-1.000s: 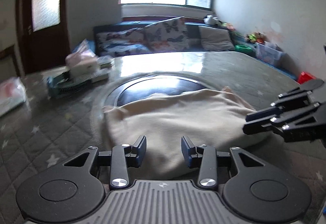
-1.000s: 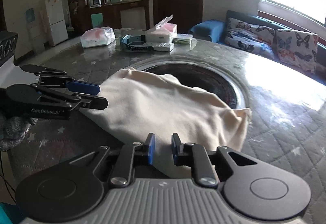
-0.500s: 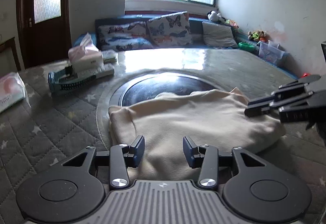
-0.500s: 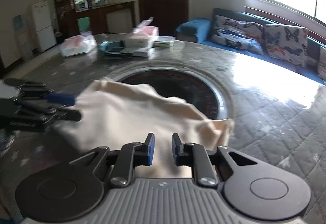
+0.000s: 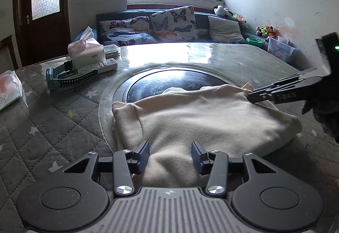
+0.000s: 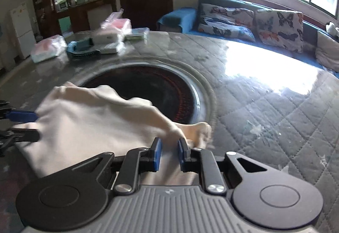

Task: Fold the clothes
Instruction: 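Lower the folded sweatshirt onto the table with both grippers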

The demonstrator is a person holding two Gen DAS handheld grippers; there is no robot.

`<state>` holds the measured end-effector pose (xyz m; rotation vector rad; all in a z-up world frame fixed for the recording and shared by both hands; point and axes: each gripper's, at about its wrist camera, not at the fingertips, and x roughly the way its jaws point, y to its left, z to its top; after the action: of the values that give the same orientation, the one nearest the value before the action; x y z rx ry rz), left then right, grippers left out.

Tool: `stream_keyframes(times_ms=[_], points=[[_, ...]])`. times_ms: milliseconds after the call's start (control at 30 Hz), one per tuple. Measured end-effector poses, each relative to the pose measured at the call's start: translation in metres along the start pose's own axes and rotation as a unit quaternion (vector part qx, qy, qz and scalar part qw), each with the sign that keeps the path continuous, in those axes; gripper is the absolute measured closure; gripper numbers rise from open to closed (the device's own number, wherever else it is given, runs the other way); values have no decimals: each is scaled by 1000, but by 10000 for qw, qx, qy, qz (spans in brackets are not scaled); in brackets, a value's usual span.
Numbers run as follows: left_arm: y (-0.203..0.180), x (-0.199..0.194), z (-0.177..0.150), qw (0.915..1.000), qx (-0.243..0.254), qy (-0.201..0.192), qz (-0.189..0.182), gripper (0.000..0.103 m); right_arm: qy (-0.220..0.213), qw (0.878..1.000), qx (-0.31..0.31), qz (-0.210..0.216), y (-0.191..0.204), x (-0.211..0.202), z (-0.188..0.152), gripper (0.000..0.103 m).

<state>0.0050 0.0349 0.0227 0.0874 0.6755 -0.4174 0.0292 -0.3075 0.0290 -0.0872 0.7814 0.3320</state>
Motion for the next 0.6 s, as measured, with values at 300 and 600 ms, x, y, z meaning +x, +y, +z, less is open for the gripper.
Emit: stream_keyframes(times_ms=[300, 600], points=[[6, 1, 14, 9999, -107, 12, -45, 55, 15, 10000, -43, -40, -3, 6, 3, 91], [32, 32, 36, 9980, -619, 125, 9, 62, -28, 9999, -146, 7, 3, 1, 6, 90]])
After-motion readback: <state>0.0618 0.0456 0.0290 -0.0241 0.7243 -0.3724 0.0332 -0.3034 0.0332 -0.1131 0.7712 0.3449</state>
